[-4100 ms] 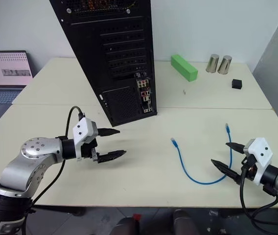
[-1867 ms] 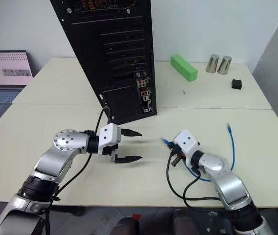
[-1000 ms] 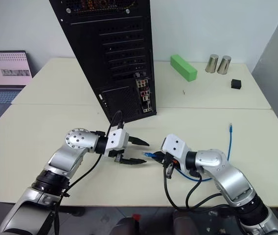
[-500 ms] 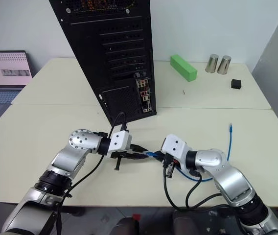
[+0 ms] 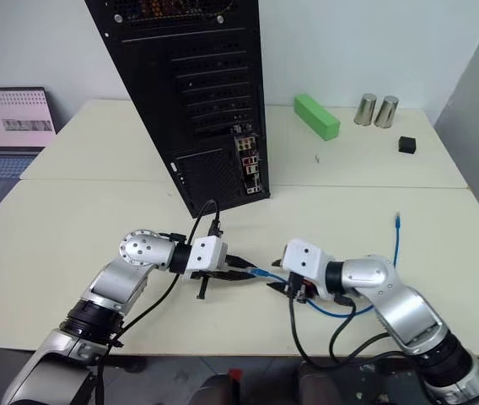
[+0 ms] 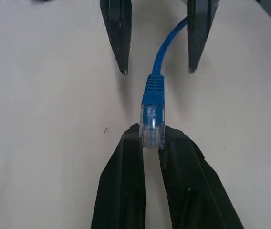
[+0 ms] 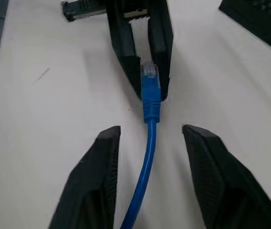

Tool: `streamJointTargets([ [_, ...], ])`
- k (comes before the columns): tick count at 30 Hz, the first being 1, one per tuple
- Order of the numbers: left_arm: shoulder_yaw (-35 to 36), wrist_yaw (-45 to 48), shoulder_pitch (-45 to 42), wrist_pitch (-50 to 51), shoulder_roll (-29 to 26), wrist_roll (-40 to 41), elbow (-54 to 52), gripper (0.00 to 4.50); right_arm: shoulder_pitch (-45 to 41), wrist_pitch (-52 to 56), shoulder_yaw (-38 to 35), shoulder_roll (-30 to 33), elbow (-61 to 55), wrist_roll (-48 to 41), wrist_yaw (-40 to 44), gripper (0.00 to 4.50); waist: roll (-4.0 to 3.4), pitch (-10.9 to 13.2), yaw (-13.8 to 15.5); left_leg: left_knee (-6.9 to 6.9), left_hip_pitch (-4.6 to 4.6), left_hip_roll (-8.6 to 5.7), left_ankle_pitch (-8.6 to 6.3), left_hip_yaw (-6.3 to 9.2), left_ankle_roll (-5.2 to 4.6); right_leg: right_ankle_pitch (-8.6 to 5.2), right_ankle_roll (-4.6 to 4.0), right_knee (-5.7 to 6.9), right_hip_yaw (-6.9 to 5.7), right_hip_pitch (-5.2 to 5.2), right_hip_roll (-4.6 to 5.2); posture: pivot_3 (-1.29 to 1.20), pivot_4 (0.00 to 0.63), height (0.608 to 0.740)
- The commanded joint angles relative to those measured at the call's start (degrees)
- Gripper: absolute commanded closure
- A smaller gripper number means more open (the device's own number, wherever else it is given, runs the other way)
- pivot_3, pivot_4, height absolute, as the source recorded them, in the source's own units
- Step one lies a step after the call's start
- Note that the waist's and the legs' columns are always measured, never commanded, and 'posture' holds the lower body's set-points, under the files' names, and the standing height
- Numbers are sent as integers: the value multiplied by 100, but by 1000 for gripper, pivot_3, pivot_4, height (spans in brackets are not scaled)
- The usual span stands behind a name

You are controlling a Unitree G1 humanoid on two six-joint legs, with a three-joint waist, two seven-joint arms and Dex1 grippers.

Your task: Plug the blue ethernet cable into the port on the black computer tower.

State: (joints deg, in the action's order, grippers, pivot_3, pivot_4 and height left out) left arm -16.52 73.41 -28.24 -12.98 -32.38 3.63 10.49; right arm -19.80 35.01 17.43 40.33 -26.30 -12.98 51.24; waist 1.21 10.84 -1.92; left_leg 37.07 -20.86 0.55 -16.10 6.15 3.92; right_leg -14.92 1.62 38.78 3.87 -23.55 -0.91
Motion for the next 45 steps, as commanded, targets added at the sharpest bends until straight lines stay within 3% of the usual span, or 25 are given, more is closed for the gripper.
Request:
streamJointTargets([
  [1,41,-711,11,-1808,107,-539,419,4264,60,838,-1006,-111,-280,-1052,22,1444,0,0,7,0,1,1,0,0,0,0,0,0,0,2,0,0,150,740],
  [7,285,-2462,-176,-4601,255,-1768,1441,4264,268,1921,-1790,-773,-467,-2248,-512,1444,1,-1,8,-4,2,7,0,8,0,5,-10,1,-4,3,-1,0,150,740],
  [11,462,-3428,-290,-5303,343,-2312,1762,4264,295,2181,-1897,-1019,-517,-2595,-822,1444,2,-2,13,2,0,-4,0,2,0,8,-2,0,2,5,8,0,150,740],
  [20,570,-4800,-384,-5675,366,-3145,1803,4264,365,2255,-1935,-1527,-268,-3024,-1290,1444,1,-2,7,0,2,-1,0,6,-1,5,6,5,-6,5,5,0,150,740],
  [35,313,-5551,-511,-5587,228,-3610,1805,4264,123,2153,-1770,-1732,-28,-3114,-1450,1444,0,-2,6,0,3,-1,1,7,-1,6,5,8,-9,5,4,0,150,740],
  [45,175,-5750,-562,-5573,151,-3666,1822,4264,114,2193,-1798,-1786,26,-3179,-1510,3717,0,-2,5,0,2,-1,1,7,-1,6,5,8,-10,5,4,0,150,740],
])
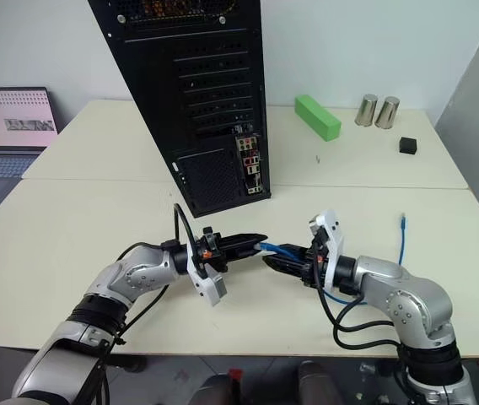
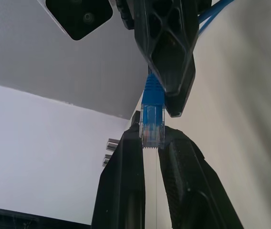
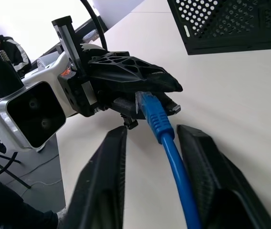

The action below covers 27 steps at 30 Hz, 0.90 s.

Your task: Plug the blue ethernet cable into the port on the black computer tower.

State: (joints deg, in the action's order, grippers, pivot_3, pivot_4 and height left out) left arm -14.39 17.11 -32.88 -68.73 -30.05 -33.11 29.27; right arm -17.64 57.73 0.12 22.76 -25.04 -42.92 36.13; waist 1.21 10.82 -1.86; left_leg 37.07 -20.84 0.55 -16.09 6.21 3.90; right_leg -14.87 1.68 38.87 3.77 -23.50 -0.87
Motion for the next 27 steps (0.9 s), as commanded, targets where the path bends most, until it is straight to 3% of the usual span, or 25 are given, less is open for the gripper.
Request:
streamJointTargets([
  [1,-52,-132,-97,-2,-96,2,-54,4264,-104,-72,-69,-28,-99,-195,3,3951,0,0,-1,0,0,0,0,0,0,0,0,0,0,0,0,0,150,740],
  [4,-80,-150,-96,-14,-129,-4,-49,4264,-114,-49,-73,-5,-98,-230,24,4481,0,0,0,0,0,0,0,1,0,0,0,0,-1,0,0,0,150,740],
  [16,-189,-285,-140,-57,-230,-57,-18,4264,-154,-23,-58,95,-63,-316,59,4500,0,0,0,0,0,0,0,1,0,0,0,0,-1,0,0,0,150,740],
  [21,-306,-110,-167,18,-209,311,99,4264,-148,-51,-35,119,-70,-275,54,4500,0,0,0,0,0,0,0,0,0,0,0,0,0,0,0,0,150,740],
  [23,-371,25,-159,65,-205,610,137,3564,-149,-59,-32,126,-68,-272,56,4500,0,0,-1,0,0,0,0,0,0,0,0,0,0,0,0,0,150,740],
  [27,-491,356,-121,284,-247,1079,125,2783,-142,-74,-20,150,-83,-248,58,4500,0,0,-2,0,0,0,0,1,0,0,0,1,-1,0,0,0,150,740],
])
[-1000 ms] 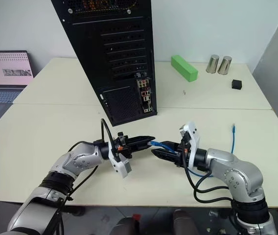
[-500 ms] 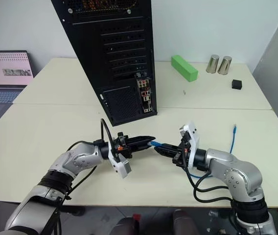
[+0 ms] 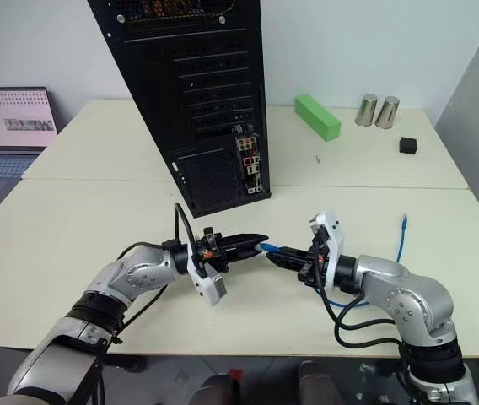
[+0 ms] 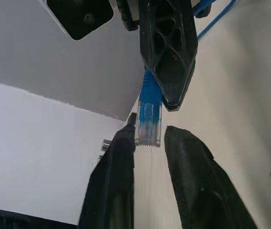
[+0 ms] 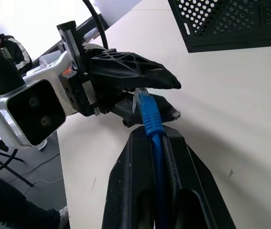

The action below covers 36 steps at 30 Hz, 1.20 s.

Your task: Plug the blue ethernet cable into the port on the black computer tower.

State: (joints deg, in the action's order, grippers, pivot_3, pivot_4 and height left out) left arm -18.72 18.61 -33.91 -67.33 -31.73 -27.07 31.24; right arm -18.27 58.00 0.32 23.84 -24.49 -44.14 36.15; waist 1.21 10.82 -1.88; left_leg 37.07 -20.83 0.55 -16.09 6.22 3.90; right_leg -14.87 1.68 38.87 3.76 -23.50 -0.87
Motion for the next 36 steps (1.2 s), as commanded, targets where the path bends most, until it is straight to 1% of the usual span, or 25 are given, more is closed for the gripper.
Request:
streamJointTargets([
  [1,-81,293,3,181,-104,589,-83,2615,-76,-100,-41,47,-147,-125,54,4500,0,0,0,0,0,0,0,0,0,0,0,0,0,0,0,0,150,740],
  [5,27,525,260,493,-286,993,-153,1700,-74,-138,-84,66,-168,-92,11,4500,0,0,-12,0,1,0,0,0,0,0,0,0,1,0,0,0,150,740],
  [6,121,552,428,653,-356,1146,-307,1562,-82,-191,-110,66,-168,-34,-42,4500,-1,0,-28,-1,1,1,0,0,0,0,0,0,1,0,0,0,150,740],
  [7,184,643,650,898,-431,1403,-549,1196,-102,-275,-118,69,-168,68,-106,4500,-1,0,-45,-2,1,2,0,0,0,0,-1,0,1,-1,-1,0,150,740],
  [8,243,732,878,1185,-479,1665,-815,1125,-118,-371,-111,64,-182,185,-186,4500,-1,0,-55,-3,2,3,0,-1,0,0,-1,1,2,-1,-1,0,150,740],
  [9,310,829,1131,1568,-504,1976,-1144,854,-163,-495,-104,6,-181,320,-329,4500,-2,0,-68,-3,0,5,0,0,0,0,-1,1,1,-3,-1,0,150,740],
  [11,427,986,1541,2380,-498,2521,-1787,854,-267,-713,16,-50,-197,603,-531,4500,-2,0,-69,-3,0,6,0,1,0,0,-2,3,0,-4,1,0,150,740],
  [13,584,972,1956,3520,-396,3049,-2558,854,-398,-910,194,-236,-227,935,-872,4500,-3,1,-75,-2,-1,5,0,3,0,-1,-1,4,0,-3,3,0,150,740],
  [16,907,623,2349,5359,-123,3704,-3637,854,-621,-1210,596,-625,-159,1625,-1561,4500,-3,1,-93,-1,1,6,0,4,0,-1,-1,6,0,-3,-1,0,150,740],
  [18,1089,415,2453,6267,56,3963,-4160,854,-741,-1415,777,-1012,2,2041,-2058,4500,-2,0,-97,-1,1,8,1,9,-1,-2,-2,9,-3,-3,-3,0,150,740],
  [22,1406,25,2427,7558,359,4199,-4766,854,-933,-1737,1065,-1653,411,2592,-2607,4500,-3,1,-110,-2,2,9,1,11,-1,-2,-2,9,-4,-3,-6,0,150,740],
  [27,1782,-356,2268,8532,617,4273,-4990,854,-1301,-2196,1090,-2186,1101,3107,-3040,4500,-3,1,-110,-2,1,5,2,5,0,-2,-3,5,1,-5,-4,0,150,740],
  [30,1906,-424,2241,8681,652,4170,-5004,854,-1599,-2534,1046,-2508,1680,3344,-3277,4500,-3,1,-120,-3,2,7,2,5,0,-2,-4,6,0,-7,-5,0,150,740],
  [36,2013,-426,2197,8714,729,4057,-4965,854,-2133,-3045,955,-2905,2685,3608,-3423,4500,-3,1,-124,-6,-1,5,2,1,1,8,-23,3,4,-10,-2,0,150,740],
])
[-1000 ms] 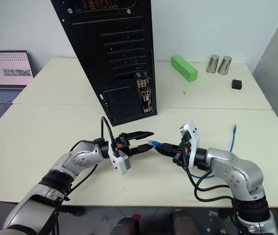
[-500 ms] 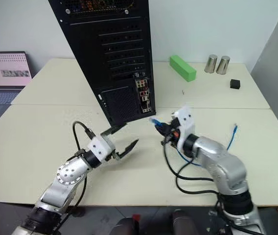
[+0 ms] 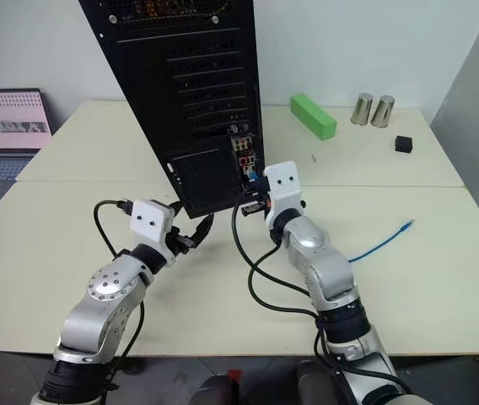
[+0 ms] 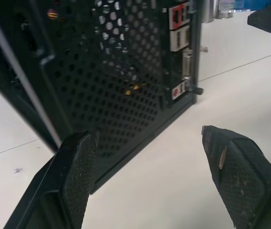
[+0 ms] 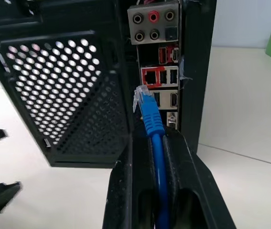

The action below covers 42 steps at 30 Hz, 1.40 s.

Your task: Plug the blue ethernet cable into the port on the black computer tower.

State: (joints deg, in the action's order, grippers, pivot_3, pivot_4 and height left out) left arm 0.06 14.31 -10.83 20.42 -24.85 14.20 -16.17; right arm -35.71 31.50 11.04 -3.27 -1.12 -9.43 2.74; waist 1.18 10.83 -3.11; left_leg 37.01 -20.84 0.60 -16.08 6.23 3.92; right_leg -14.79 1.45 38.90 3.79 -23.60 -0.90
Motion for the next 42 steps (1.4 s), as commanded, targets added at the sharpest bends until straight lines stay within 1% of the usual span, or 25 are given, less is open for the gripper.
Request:
streamJointTargets([
  [1,162,28,-119,-76,80,-35,-241,854,-473,-477,-158,-234,497,161,-102,4500,0,0,0,0,-1,0,0,-1,0,1,-1,0,1,-2,0,0,150,740],
  [10,211,342,19,-199,67,-49,-267,854,-771,-882,-290,-391,1160,331,-92,4500,0,0,-3,-2,-2,1,0,-1,0,5,-8,0,1,-5,1,0,150,740],
  [21,174,557,80,-309,90,-177,-288,854,-886,-1012,-344,-529,1375,412,-4,4500,0,0,-4,-4,-3,1,0,-1,0,3,-5,0,1,-6,0,0,150,740],
  [42,175,664,80,-387,101,-306,-290,854,-1110,-1107,-463,-613,1746,310,-26,4500,-1,1,-7,-6,-6,1,0,-3,-1,2,-5,-1,3,-10,0,0,150,740],
])
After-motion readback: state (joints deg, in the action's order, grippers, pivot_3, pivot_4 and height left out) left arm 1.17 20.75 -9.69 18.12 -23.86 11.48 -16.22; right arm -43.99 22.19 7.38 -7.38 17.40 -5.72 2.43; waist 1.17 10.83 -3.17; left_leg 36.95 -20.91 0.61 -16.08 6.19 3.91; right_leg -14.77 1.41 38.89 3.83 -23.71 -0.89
